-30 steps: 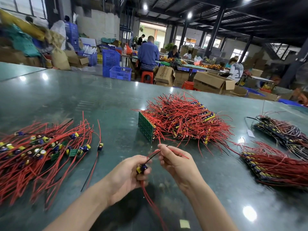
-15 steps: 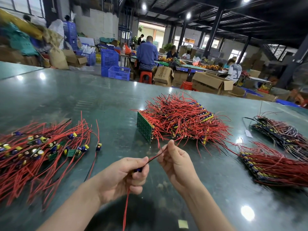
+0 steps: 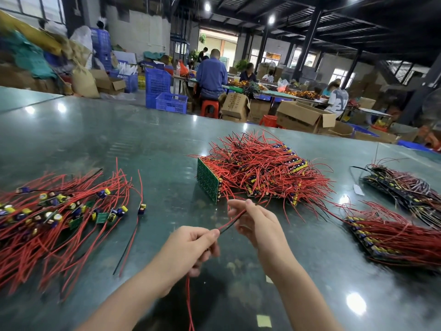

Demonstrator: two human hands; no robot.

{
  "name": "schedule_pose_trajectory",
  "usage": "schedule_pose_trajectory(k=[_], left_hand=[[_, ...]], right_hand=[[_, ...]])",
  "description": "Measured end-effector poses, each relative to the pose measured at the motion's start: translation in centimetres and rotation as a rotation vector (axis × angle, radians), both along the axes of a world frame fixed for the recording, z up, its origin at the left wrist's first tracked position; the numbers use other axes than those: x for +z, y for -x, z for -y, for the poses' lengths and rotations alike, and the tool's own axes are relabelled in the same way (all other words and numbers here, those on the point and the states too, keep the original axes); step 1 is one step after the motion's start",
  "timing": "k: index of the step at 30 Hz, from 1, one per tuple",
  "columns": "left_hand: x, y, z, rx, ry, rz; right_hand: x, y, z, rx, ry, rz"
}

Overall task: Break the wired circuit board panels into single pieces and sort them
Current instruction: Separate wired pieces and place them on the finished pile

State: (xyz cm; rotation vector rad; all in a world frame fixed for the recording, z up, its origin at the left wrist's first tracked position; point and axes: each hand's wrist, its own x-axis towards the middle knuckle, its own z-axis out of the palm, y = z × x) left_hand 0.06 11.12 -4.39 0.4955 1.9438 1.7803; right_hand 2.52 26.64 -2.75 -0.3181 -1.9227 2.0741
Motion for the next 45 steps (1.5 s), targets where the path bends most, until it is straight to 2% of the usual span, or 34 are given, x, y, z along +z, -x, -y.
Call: schedule_pose_trajectory(k=[2, 7, 10, 12, 14, 16, 19, 22, 24, 31, 34, 38, 40, 45], left_hand=[[0.1, 0.0, 0.0, -0.022, -0.053, 0.098], [-0.2, 0.1, 0.1, -0.040, -0.058, 0.117], [0.0, 0.4, 0.3, -0.126, -0.086, 0.181], [0.4, 0.8, 0.7, -0.176, -0.142, 0.249], [0.8, 1.3, 1.3, -0.190, -0.179, 0.280], [1.0, 1.6, 1.7, -0.183, -0.166, 0.260], [0.9, 1.6, 1.8, -0.167, -0.076, 0.185], [0.8, 1.6, 1.7, -0.152, -0.011, 0.135], [0.9, 1.5, 1.7, -0.168, 0.008, 0.124], [0.6, 1.2, 1.5, -0.126, 0.005, 0.149], [0.5, 1.3, 1.6, -0.102, -0.023, 0.180], [0.5, 1.1, 1.4, -0.201, -0.034, 0.188], [0.5, 0.9, 1.2, -0.209, -0.039, 0.170], [0.4, 0.9, 1.0, -0.072, -0.117, 0.138]], right_hand=[[0.1, 0.0, -0.3, 0.045, 0.044, -0.009], [-0.1, 0.2, -0.7, 0.046, 0.045, 0.002], [0.2, 0.1, -1.3, 0.178, 0.184, -0.002], [0.5, 0.0, -1.9, 0.261, 0.199, 0.007], [0.6, -0.2, -2.6, 0.307, 0.112, 0.007], [0.8, -0.5, -3.2, 0.311, -0.086, 0.014], [0.5, -0.5, -3.2, 0.175, -0.512, 0.037], [-0.3, 0.0, -2.7, 0.064, -0.648, 0.014], [-0.4, -0.2, -2.6, 0.056, -0.578, -0.002], [-0.6, 0.1, -1.9, 0.072, -0.013, 0.005], [-0.6, 0.4, -1.9, 0.045, 0.121, 0.014], [-0.4, 0.6, -2.1, 0.103, 0.526, 0.097], [-0.3, 0.6, -2.3, 0.100, 0.576, 0.107], [-0.4, 0.6, -2.1, 0.145, 0.495, 0.100]])
